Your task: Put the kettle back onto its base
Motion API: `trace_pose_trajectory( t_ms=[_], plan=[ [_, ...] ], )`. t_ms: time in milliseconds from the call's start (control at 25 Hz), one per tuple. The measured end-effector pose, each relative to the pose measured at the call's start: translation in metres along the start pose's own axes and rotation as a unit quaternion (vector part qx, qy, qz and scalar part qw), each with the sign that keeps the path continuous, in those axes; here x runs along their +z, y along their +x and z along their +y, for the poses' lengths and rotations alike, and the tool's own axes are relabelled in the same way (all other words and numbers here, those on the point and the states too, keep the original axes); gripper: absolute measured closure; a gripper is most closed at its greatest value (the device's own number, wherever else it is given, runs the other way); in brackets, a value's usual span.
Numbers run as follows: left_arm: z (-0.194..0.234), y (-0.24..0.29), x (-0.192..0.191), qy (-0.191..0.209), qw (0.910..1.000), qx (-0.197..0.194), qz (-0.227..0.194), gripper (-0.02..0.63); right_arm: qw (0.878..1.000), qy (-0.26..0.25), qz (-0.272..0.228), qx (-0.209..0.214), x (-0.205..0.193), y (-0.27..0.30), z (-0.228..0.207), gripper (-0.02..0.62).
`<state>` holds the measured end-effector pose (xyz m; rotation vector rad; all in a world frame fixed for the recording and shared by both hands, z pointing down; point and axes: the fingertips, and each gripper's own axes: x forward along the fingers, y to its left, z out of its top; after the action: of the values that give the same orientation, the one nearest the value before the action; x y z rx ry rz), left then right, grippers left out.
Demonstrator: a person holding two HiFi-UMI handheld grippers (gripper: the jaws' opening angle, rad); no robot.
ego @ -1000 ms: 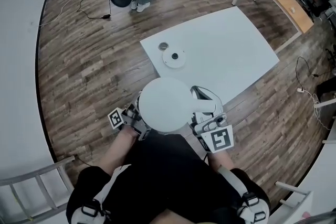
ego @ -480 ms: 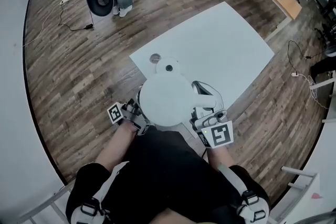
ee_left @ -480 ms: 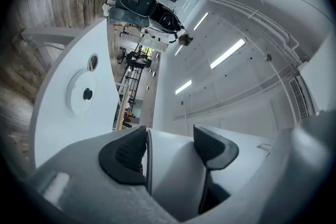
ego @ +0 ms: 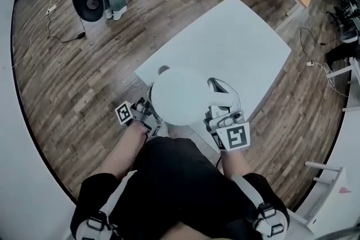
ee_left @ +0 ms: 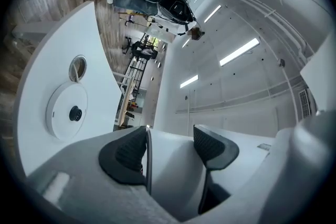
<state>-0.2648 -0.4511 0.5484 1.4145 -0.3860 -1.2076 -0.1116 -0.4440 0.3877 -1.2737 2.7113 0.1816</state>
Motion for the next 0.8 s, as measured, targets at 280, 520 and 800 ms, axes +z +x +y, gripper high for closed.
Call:
trace_pose_trajectory(
  t_ms=[280,520,800],
  plan=[
    [0.016,0.022,0.021,-0.022,0.9988,0.010,0.042,0.324,0.999,-0.009,0.001,-0.046,-0.013,0.015,-0.009,0.592],
    [0.039,0.033,0.027,-0.040,0.9968,0.022,0.066,0.324,0.997,-0.020,0.008,-0.080,-0.027,0.017,-0.019,0.592],
    [0.058,0.046,0.027,-0.052,0.9943,0.030,0.089,0.324,0.995,-0.027,0.016,-0.099,-0.037,0.017,-0.034,0.592]
  ],
)
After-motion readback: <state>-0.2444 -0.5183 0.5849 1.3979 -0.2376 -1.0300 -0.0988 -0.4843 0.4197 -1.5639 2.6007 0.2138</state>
